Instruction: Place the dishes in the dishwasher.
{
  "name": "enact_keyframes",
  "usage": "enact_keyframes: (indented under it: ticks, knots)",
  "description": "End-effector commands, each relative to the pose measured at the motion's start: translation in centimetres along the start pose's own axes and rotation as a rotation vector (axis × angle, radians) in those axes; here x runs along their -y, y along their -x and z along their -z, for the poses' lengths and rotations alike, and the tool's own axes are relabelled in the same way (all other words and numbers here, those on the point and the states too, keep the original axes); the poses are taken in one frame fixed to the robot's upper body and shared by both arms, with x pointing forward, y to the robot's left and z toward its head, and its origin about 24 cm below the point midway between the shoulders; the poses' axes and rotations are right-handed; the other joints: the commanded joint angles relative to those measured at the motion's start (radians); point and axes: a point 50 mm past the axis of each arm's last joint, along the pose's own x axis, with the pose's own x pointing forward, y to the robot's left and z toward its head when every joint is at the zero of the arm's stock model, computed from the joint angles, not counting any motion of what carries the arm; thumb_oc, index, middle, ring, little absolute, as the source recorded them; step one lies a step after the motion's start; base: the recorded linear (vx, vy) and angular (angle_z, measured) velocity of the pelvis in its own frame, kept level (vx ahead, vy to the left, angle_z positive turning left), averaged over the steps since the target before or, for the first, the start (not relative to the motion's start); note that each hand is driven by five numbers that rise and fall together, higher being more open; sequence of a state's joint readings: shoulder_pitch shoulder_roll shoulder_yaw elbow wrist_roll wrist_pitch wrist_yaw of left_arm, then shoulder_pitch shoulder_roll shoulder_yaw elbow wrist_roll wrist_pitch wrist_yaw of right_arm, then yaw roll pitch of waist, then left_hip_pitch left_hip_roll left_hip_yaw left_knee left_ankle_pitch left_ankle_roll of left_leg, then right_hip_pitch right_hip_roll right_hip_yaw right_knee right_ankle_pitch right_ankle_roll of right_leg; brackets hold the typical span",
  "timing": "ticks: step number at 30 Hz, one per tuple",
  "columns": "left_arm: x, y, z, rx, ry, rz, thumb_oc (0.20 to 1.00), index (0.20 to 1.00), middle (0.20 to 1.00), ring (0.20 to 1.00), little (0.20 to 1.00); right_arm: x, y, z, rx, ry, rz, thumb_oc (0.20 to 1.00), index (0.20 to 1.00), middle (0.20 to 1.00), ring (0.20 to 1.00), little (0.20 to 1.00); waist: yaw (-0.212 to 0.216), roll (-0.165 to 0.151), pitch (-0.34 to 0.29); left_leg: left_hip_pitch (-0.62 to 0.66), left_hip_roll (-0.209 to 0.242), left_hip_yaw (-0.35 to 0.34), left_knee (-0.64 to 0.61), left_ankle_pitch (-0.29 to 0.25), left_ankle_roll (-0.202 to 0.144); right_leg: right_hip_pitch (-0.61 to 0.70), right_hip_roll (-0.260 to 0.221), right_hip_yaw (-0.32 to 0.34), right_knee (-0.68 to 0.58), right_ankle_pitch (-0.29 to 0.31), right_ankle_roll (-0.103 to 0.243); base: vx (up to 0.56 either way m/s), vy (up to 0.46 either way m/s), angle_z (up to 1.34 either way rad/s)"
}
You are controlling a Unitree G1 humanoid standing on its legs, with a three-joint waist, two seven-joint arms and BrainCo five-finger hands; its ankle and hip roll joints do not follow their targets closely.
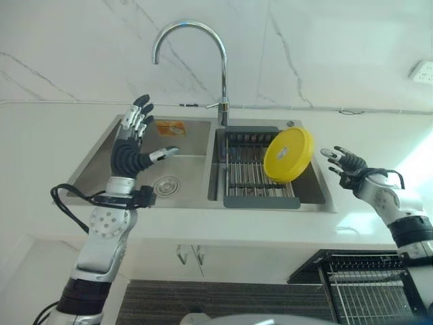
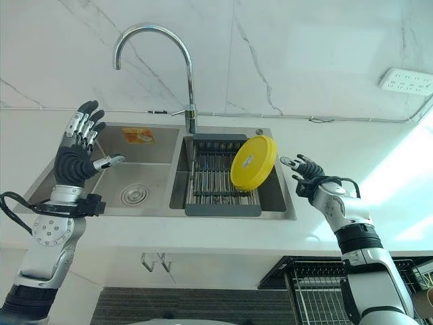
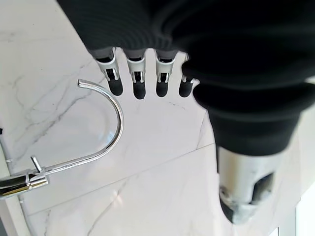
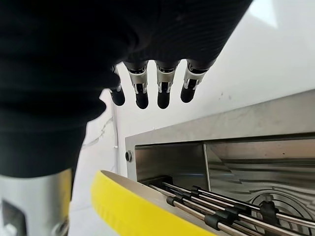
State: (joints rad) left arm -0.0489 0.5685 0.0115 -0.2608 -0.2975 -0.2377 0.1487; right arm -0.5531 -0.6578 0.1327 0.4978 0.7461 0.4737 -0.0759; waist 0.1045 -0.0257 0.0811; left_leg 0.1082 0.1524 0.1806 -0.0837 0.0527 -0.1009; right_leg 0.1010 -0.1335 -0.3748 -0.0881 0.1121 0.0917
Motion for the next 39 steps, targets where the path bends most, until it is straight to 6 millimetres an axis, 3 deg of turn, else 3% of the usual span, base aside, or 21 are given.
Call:
enact_keyframes:
  ticks: [1,11,28,39]
  knots:
    - [-0.9,-1.4,-1.8,0.105,-0.054,0.0,1.0,1.0,1.0,1.0,1.0,-0.1,0.0,-5.1,0.12,0.058,-0.002,1.0,1.0,1.0,1.0,1.0,0.035,-0.029,-0.014,0.018,0.015,0.016,-0.004,-0.018,-0.02,0.067,-0.066,-0.017,0.001,-0.043,0.06,0.0,0.012,0.04]
    - [-0.9,-1.4,-1.5,0.091,-0.059,0.0,1.0,1.0,1.0,1.0,1.0,0.3,-0.5,-5.4,0.087,0.083,0.001,1.0,1.0,1.0,1.0,1.0,0.049,-0.028,-0.014,0.016,0.012,0.009,-0.004,-0.015,-0.023,0.072,-0.069,-0.028,0.001,-0.042,0.061,-0.01,0.007,0.05]
    - [-0.9,-1.5,-1.4,0.086,-0.062,-0.008,1.0,1.0,1.0,1.0,1.0,-0.9,-1.1,-6.1,0.048,0.111,-0.03,1.0,1.0,1.0,1.0,1.0,0.078,-0.03,-0.012,0.008,0.006,-0.01,-0.004,-0.008,-0.026,0.084,-0.071,-0.052,0.001,-0.045,0.06,0.0,0.008,0.04]
    - [-1.0,-1.6,-1.3,0.074,-0.064,-0.013,1.0,1.0,1.0,1.0,1.0,-0.8,-1.5,-5.5,-0.003,0.065,-0.053,1.0,1.0,1.0,1.0,1.0,0.088,-0.031,-0.013,0.007,0.002,-0.015,-0.004,-0.007,-0.026,0.088,-0.071,-0.06,0.001,-0.045,0.059,0.0,0.001,0.01]
